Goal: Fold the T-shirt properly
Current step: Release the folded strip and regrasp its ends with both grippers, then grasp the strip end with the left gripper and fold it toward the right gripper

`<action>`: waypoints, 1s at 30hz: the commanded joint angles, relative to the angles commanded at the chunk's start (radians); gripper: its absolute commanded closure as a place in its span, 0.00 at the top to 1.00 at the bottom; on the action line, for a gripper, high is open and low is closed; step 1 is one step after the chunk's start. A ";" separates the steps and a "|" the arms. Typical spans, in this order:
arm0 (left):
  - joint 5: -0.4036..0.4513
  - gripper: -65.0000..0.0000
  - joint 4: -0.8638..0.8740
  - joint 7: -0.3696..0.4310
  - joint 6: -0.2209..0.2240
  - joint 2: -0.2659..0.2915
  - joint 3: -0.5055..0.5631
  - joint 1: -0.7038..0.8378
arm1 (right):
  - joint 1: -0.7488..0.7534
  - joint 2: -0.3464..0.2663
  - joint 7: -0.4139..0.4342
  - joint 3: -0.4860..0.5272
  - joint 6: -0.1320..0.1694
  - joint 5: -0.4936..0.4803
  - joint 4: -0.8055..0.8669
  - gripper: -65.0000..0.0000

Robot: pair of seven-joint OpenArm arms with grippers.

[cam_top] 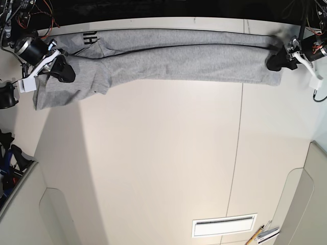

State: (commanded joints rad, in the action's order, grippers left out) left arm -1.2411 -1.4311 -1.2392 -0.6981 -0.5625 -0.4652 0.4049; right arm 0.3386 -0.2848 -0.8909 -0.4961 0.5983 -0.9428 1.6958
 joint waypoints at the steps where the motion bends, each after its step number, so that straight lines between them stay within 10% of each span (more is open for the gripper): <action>1: 0.000 0.70 0.000 0.001 0.000 0.000 0.023 0.000 | 0.000 0.000 0.000 0.000 0.000 0.000 0.000 0.00; 5: 0.003 0.64 0.000 0.003 0.000 0.000 0.058 0.000 | 0.000 0.000 -0.007 0.000 0.000 -0.001 0.000 0.00; 9: 0.004 0.00 -0.001 0.004 0.000 -0.003 0.045 -0.010 | 0.000 0.000 -0.007 0.000 0.000 -0.027 0.000 0.00; 23: 0.037 0.00 -0.125 -0.018 0.000 -0.072 -0.177 -0.055 | -0.056 -0.001 -0.026 -0.112 0.002 -0.089 0.004 0.00; 30: 0.037 0.00 -0.469 -0.036 0.000 0.010 -0.147 -0.027 | -0.056 0.000 -0.026 -0.133 0.001 -0.066 0.004 0.00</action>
State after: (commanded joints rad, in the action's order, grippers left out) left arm -1.2041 -1.9003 -1.2755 -0.6981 -0.5526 -0.6121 0.3779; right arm 0.2829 -0.2852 -0.9173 -0.6292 0.5995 -1.0088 1.6997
